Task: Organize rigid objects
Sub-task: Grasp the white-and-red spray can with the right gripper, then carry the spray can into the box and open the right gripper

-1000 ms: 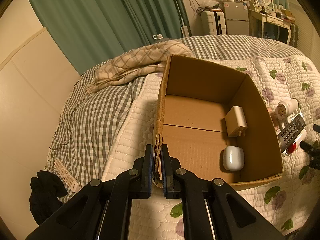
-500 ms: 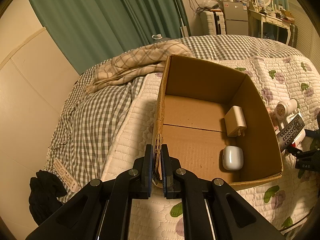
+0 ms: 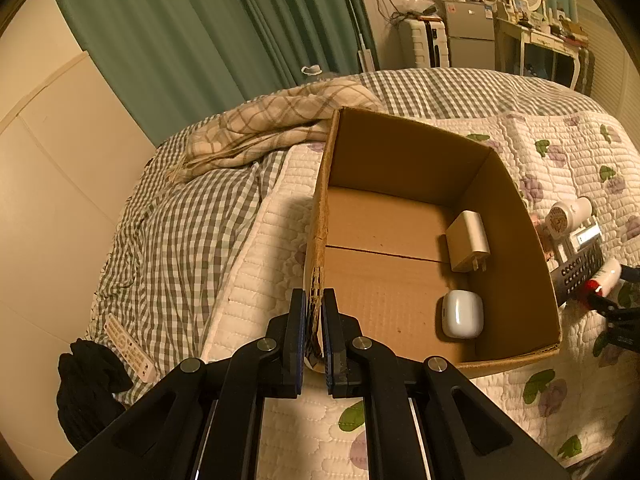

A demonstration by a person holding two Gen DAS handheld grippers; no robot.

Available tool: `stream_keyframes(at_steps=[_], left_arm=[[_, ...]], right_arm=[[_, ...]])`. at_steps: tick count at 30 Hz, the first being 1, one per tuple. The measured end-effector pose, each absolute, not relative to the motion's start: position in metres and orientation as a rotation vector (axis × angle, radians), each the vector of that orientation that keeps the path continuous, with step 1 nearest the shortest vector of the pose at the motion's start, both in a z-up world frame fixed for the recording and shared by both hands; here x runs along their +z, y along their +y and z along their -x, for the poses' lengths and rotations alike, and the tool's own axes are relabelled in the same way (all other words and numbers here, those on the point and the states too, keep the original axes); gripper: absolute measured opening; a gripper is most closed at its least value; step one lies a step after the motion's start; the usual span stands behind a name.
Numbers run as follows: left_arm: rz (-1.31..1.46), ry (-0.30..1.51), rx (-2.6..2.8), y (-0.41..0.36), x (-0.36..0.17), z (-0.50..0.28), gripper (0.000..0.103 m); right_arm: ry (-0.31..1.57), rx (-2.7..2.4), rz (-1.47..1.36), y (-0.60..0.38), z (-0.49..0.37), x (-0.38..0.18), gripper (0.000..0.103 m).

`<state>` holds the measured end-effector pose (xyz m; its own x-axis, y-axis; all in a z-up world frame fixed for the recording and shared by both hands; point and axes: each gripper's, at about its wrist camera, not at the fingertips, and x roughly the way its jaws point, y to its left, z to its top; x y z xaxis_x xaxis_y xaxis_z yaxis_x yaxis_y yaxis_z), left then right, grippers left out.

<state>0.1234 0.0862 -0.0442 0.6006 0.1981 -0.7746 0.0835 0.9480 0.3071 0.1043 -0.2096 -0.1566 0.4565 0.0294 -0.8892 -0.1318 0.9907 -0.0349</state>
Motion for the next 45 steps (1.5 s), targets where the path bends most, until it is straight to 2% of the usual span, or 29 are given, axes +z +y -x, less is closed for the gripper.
stream_keyframes(at_steps=[6,13,19,23,27,33,40,45], left_arm=[[-0.33,0.931,0.065,0.087,-0.043,-0.123,0.007],[-0.33,0.932,0.064,0.088,-0.043,-0.123,0.007],[-0.328,0.931,0.065,0.088,-0.042,-0.123,0.007],[-0.327,0.932,0.065,0.089,-0.042,-0.124,0.007],[-0.326,0.931,0.064,0.089,-0.042,-0.123,0.007],[-0.317,0.931,0.052,0.091,-0.042,-0.126,0.007],[-0.312,0.929,0.048,0.093,-0.042,-0.127,0.007],[-0.308,0.929,0.046,0.094,-0.042,-0.127,0.007]], right_arm=[[1.018,0.112,0.097,-0.214,-0.084,-0.123,0.076],[0.821,0.122,0.098,-0.214,-0.082,-0.041,0.076],[0.638,0.204,0.12,-0.182,-0.096,0.032,0.076],[0.584,0.266,0.133,-0.149,-0.112,0.048,0.076],[0.583,0.342,0.158,-0.105,-0.128,0.04,0.076],[0.661,0.426,0.176,-0.055,-0.149,-0.004,0.076],[0.785,0.469,0.221,-0.027,-0.162,-0.06,0.076],[0.823,0.488,0.211,-0.022,-0.165,-0.081,0.076]])
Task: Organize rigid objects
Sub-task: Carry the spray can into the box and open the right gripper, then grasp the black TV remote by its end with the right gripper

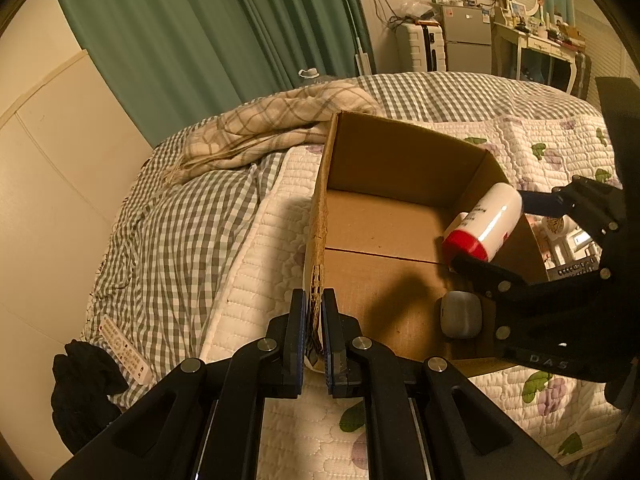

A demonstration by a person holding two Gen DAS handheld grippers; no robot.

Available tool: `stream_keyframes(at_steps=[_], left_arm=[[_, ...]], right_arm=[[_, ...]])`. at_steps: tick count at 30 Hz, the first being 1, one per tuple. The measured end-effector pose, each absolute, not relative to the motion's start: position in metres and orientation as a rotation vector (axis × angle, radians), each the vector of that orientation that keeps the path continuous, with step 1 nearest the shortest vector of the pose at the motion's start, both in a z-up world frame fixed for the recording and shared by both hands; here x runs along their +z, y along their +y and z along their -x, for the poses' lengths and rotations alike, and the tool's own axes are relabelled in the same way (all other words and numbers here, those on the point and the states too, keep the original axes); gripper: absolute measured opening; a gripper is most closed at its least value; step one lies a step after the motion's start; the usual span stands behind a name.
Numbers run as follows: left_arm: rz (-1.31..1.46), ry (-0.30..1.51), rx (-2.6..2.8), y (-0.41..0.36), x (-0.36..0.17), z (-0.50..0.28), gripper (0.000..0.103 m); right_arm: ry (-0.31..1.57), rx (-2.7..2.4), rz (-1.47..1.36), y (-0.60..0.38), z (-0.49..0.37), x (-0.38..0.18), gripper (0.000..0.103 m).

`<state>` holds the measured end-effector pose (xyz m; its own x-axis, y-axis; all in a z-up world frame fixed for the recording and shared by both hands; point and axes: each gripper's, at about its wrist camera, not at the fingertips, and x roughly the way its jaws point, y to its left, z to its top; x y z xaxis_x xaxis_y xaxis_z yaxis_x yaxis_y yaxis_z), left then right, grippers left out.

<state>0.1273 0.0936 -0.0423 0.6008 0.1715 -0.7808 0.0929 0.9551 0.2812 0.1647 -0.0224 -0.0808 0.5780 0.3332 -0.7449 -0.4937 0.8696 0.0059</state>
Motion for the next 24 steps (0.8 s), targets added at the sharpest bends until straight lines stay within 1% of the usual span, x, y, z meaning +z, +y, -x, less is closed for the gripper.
stream_keyframes(at_steps=[4,5,6,8,13,16,20,24], left_arm=[[-0.308,0.929,0.048,0.094,-0.042,-0.127,0.007],[-0.308,0.929,0.048,0.094,-0.042,-0.127,0.007],[-0.308,0.93,0.049,0.094,-0.042,-0.128,0.007],[-0.308,0.932,0.044,0.093,-0.043,-0.129,0.007],[-0.311,0.927,0.049,0.092,-0.044,-0.127,0.007],[-0.304,0.927,0.052,0.091,-0.044,-0.126,0.007],[-0.303,0.927,0.051,0.091,-0.044,-0.126,0.007],[-0.301,0.929,0.054,0.091,-0.044,-0.125,0.007]], right_arm=[[0.826,0.526,0.224,-0.018,-0.162,-0.081,0.076],[0.822,0.527,0.225,-0.018,-0.161,-0.08,0.079],[0.802,0.521,0.222,-0.019,-0.158,-0.078,0.088],[0.763,0.508,0.2,-0.024,-0.154,-0.068,0.095],[0.689,0.474,0.155,-0.051,-0.14,-0.028,0.097],[0.626,0.429,0.146,-0.079,-0.127,0.002,0.102],[0.571,0.329,0.162,-0.118,-0.11,0.033,0.103],[0.551,0.217,0.171,-0.156,-0.098,0.047,0.103]])
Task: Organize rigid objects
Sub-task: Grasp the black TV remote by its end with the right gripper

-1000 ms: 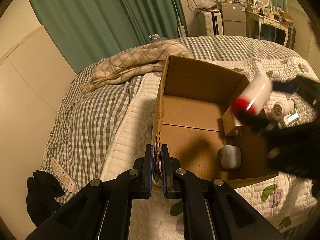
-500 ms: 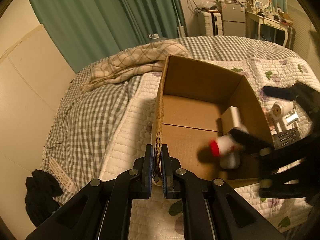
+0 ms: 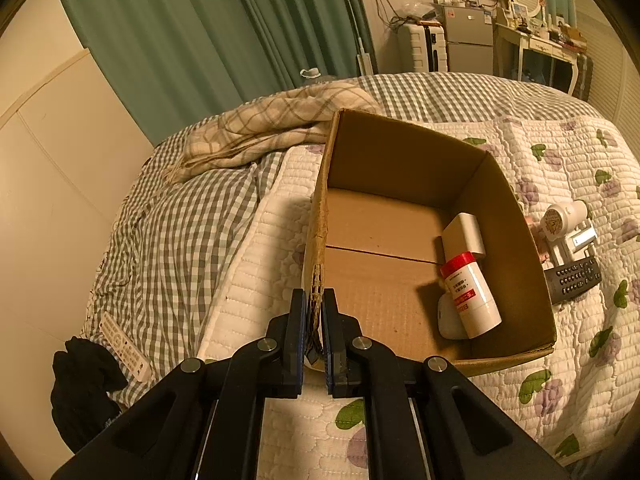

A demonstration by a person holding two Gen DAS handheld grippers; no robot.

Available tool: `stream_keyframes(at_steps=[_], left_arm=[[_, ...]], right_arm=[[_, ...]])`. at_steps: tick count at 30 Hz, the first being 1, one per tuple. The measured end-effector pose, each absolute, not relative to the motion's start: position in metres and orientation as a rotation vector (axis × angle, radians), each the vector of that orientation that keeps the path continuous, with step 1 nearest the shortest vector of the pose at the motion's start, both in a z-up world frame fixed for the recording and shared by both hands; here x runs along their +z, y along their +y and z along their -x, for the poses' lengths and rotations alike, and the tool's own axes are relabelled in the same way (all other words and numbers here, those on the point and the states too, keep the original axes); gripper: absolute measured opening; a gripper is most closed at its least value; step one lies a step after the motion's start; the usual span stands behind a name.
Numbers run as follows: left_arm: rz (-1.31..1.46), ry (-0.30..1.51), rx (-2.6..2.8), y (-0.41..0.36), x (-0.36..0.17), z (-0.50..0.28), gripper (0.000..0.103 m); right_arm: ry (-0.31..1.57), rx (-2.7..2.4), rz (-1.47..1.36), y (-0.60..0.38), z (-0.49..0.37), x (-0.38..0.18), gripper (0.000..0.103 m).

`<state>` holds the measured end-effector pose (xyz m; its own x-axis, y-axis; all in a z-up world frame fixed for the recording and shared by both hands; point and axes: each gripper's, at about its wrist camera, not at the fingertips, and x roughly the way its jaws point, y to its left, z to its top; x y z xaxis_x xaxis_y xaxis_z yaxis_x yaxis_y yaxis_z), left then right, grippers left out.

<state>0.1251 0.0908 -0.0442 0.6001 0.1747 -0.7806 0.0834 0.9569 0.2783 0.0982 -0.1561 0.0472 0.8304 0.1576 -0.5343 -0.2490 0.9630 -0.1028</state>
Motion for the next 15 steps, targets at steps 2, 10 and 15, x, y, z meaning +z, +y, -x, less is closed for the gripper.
stream_keyframes(at_steps=[2,10,15], left_arm=[[-0.302,0.93,0.054,0.09,-0.045,-0.125,0.007],[-0.315,0.933,0.068,0.089,-0.044,-0.122,0.007],[-0.309,0.936,0.073,0.089,-0.043,-0.121,0.007]], right_arm=[[0.561,0.18,0.152,-0.177,-0.094,0.047,0.103],[0.66,0.141,0.193,-0.211,-0.086,-0.004,0.103],[0.766,0.168,0.276,-0.205,-0.087,-0.063,0.103]])
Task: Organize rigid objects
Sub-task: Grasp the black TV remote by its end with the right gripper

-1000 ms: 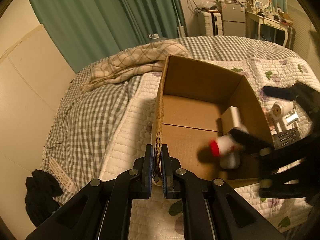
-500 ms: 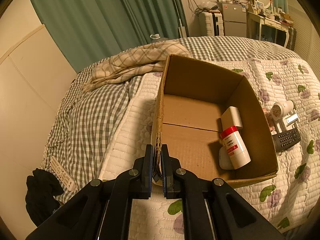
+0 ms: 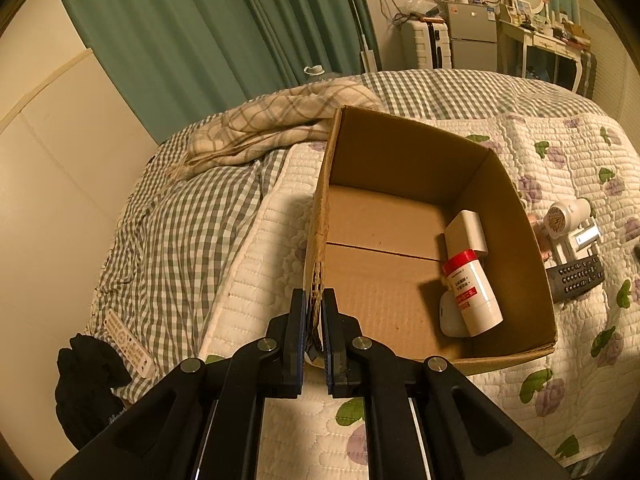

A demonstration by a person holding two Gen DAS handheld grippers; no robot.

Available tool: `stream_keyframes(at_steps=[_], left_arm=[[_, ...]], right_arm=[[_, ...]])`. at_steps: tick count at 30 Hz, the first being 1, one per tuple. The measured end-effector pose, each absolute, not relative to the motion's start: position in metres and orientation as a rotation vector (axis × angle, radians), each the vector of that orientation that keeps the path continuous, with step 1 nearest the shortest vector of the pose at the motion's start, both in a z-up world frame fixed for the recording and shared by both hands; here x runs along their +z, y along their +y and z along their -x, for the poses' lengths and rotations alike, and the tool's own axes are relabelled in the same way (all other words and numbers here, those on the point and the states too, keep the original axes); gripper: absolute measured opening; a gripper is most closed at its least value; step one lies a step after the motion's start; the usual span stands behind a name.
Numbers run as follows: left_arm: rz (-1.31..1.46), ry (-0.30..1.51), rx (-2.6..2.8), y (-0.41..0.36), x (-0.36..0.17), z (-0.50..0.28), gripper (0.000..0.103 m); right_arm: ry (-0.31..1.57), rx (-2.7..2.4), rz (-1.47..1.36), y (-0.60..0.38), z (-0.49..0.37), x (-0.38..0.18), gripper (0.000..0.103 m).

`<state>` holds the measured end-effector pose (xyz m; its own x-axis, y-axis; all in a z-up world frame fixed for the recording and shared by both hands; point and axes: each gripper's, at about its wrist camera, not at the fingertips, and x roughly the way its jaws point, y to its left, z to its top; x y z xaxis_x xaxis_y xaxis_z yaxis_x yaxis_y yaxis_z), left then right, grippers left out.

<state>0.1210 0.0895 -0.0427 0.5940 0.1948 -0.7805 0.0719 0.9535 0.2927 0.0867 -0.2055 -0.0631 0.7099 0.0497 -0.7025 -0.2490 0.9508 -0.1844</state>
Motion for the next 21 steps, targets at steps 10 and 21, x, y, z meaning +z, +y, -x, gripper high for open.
stream_keyframes(at_steps=[10,21], left_arm=[[-0.312,0.937,0.079,0.088,-0.042,-0.12,0.007],[-0.314,0.937,0.072,0.09,-0.041,-0.121,0.007]], right_arm=[[0.977,0.199,0.505,-0.168,-0.103,-0.162,0.085],[0.988,0.192,0.549,-0.158,-0.114,-0.174,0.047]])
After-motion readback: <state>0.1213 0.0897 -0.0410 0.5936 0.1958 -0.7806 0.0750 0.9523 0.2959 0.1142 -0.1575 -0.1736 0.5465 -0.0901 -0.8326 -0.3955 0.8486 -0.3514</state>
